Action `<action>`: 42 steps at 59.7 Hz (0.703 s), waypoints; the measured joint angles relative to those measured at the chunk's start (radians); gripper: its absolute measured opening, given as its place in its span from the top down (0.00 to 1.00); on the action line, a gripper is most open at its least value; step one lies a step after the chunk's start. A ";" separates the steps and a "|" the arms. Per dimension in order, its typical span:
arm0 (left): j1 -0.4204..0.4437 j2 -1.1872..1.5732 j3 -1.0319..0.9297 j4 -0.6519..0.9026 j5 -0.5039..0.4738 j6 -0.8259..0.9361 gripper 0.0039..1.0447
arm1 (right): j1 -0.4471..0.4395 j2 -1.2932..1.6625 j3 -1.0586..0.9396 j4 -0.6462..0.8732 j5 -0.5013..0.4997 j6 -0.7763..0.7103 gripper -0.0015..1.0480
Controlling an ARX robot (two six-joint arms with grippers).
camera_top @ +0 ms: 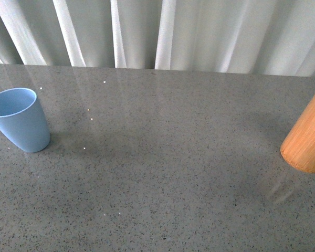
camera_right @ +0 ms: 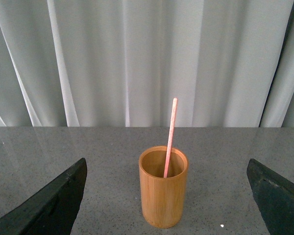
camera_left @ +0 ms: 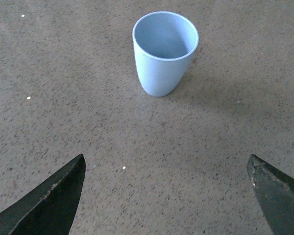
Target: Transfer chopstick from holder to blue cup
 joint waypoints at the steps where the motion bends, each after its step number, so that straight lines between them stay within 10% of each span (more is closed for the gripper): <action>1: 0.000 0.035 0.010 0.025 0.001 0.000 0.06 | 0.000 0.000 0.000 0.000 0.000 0.000 0.10; 21: 0.039 0.470 0.189 0.277 0.027 0.123 0.06 | 0.000 0.000 0.000 0.000 0.000 0.000 0.10; 42: 0.228 0.725 0.472 0.193 0.102 0.274 0.06 | 0.000 0.000 0.000 0.000 0.000 0.000 0.10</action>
